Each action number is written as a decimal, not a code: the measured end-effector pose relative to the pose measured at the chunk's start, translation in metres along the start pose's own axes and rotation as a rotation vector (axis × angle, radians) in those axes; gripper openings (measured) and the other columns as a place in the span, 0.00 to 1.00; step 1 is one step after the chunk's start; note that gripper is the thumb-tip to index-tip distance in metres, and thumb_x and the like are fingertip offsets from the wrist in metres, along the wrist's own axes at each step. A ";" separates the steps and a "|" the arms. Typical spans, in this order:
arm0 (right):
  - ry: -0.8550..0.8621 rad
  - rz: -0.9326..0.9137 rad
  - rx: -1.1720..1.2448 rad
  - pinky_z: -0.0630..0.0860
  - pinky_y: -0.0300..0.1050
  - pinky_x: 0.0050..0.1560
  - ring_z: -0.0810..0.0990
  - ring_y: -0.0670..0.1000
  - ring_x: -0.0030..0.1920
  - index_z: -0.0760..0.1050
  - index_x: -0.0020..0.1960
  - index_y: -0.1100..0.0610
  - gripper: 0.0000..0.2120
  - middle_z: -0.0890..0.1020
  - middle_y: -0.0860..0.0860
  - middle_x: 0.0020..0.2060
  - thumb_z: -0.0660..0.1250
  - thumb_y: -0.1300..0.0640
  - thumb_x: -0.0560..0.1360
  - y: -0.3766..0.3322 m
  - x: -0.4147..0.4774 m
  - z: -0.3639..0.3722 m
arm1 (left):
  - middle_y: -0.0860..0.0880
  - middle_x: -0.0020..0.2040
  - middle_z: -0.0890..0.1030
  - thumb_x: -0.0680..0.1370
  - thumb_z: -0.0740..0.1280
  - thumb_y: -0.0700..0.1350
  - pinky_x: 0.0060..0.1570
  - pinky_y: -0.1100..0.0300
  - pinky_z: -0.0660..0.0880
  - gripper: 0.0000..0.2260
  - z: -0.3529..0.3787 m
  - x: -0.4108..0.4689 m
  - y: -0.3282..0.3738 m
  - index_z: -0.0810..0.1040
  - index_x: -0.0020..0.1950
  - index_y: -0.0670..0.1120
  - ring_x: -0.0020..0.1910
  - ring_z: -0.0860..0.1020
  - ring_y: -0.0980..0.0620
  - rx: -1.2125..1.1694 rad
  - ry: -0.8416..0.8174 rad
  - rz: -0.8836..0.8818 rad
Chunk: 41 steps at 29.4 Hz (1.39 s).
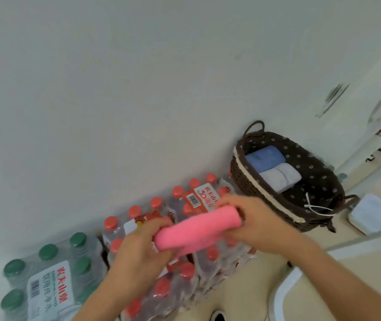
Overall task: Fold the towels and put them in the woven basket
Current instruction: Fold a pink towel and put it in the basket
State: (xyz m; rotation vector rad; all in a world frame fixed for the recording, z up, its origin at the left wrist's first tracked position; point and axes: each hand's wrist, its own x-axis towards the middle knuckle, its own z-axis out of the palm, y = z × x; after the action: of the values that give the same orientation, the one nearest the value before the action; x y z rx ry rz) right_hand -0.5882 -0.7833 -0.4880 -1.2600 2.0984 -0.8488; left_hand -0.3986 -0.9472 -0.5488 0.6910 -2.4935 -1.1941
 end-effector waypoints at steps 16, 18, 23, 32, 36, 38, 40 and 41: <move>0.158 0.138 -0.660 0.71 0.49 0.52 0.77 0.49 0.48 0.74 0.50 0.45 0.13 0.80 0.44 0.43 0.70 0.56 0.68 0.184 -0.002 -0.228 | 0.49 0.44 0.79 0.70 0.66 0.52 0.39 0.55 0.63 0.12 0.188 0.197 0.203 0.72 0.49 0.48 0.44 0.76 0.46 0.753 -0.201 0.376; 0.067 0.119 -0.768 0.66 0.48 0.51 0.74 0.48 0.49 0.71 0.50 0.44 0.12 0.76 0.44 0.42 0.67 0.55 0.69 0.196 -0.001 -0.225 | 0.48 0.44 0.79 0.72 0.65 0.52 0.39 0.55 0.58 0.11 0.203 0.193 0.201 0.65 0.46 0.48 0.44 0.77 0.44 0.836 -0.249 0.408; -0.282 0.137 -0.753 0.68 0.46 0.46 0.76 0.50 0.49 0.72 0.51 0.46 0.13 0.74 0.43 0.41 0.65 0.57 0.68 0.202 0.005 -0.220 | 0.48 0.48 0.80 0.71 0.64 0.47 0.44 0.55 0.62 0.08 0.215 0.194 0.203 0.66 0.45 0.50 0.49 0.77 0.45 0.861 -0.502 0.308; -0.374 0.290 -0.787 0.63 0.48 0.46 0.74 0.55 0.46 0.62 0.53 0.56 0.09 0.77 0.55 0.51 0.56 0.59 0.73 0.196 0.027 -0.217 | 0.49 0.42 0.76 0.74 0.61 0.45 0.33 0.59 0.65 0.09 0.219 0.226 0.204 0.68 0.52 0.44 0.39 0.73 0.50 0.714 -0.903 0.075; -0.169 0.270 -0.887 0.62 0.50 0.46 0.78 0.59 0.53 0.61 0.50 0.55 0.07 0.79 0.55 0.53 0.56 0.56 0.74 0.199 0.029 -0.204 | 0.50 0.40 0.74 0.75 0.62 0.49 0.32 0.59 0.66 0.16 0.223 0.229 0.206 0.65 0.59 0.45 0.36 0.72 0.53 0.676 -0.931 0.002; -0.123 0.298 -0.895 0.63 0.48 0.45 0.78 0.58 0.55 0.66 0.54 0.56 0.09 0.78 0.55 0.55 0.57 0.56 0.74 0.201 0.029 -0.203 | 0.48 0.43 0.77 0.76 0.62 0.49 0.32 0.60 0.66 0.13 0.223 0.233 0.205 0.71 0.56 0.44 0.37 0.72 0.52 0.701 -0.944 0.020; -0.088 0.310 -0.937 0.63 0.47 0.44 0.79 0.58 0.55 0.67 0.58 0.58 0.13 0.79 0.54 0.55 0.57 0.56 0.75 0.204 0.029 -0.196 | 0.48 0.45 0.79 0.75 0.61 0.49 0.33 0.59 0.67 0.11 0.226 0.235 0.205 0.76 0.52 0.45 0.39 0.74 0.51 0.729 -0.940 0.023; -0.071 0.309 -0.958 0.63 0.47 0.44 0.79 0.58 0.54 0.66 0.59 0.58 0.13 0.79 0.54 0.54 0.57 0.57 0.75 0.206 0.028 -0.192 | 0.49 0.43 0.79 0.75 0.61 0.50 0.33 0.59 0.67 0.10 0.229 0.235 0.204 0.77 0.49 0.46 0.39 0.75 0.51 0.748 -0.922 0.017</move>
State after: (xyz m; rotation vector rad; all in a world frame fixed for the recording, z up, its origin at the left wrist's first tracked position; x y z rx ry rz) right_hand -0.8526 -0.6884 -0.5196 -1.2735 2.6273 0.4086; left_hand -0.7594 -0.8146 -0.5162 0.2571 -3.7763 -0.5757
